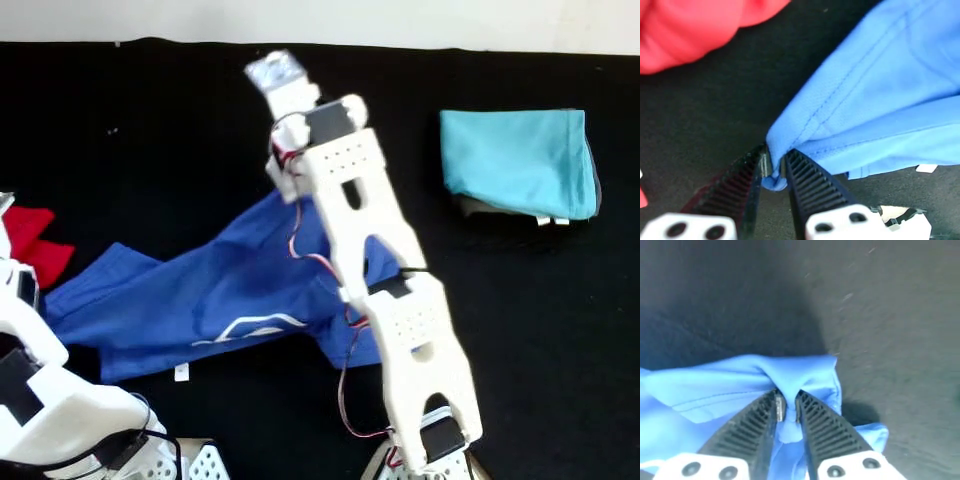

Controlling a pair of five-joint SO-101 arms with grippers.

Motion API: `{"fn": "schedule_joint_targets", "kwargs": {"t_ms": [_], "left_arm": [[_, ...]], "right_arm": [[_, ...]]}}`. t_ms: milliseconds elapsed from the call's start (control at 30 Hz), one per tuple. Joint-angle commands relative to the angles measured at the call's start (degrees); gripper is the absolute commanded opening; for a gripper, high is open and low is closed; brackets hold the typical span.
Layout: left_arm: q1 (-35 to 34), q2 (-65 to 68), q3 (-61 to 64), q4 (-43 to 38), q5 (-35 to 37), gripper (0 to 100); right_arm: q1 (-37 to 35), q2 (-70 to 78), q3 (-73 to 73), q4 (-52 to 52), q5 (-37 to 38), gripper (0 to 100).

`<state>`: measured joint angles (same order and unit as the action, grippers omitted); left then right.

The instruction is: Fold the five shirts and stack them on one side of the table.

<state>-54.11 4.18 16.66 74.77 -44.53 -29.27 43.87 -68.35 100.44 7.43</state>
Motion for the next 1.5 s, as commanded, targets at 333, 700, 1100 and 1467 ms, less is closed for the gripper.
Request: {"fn": "schedule_joint_targets", "kwargs": {"t_ms": [333,700,1100,1467], "left_arm": [[13.2,-26.5,-18.5,17.0,13.8,1],[13.1,-37.4,-39.9,22.9,16.9,1],[10.5,-49.7,-42.9,25.3,16.9,1],[10.6,-52.4,-41.4,25.1,16.9,1]], "right_arm": [[10.1,-32.7,-3.5,0.5,8.9,0.5],[14.7,-53.3,-3.5,-1.1,13.9,0.5],[19.6,-71.1,-3.0,-4.0,13.9,0.5],[19.6,-75.1,2.1,-4.5,13.6,0.5]]}}
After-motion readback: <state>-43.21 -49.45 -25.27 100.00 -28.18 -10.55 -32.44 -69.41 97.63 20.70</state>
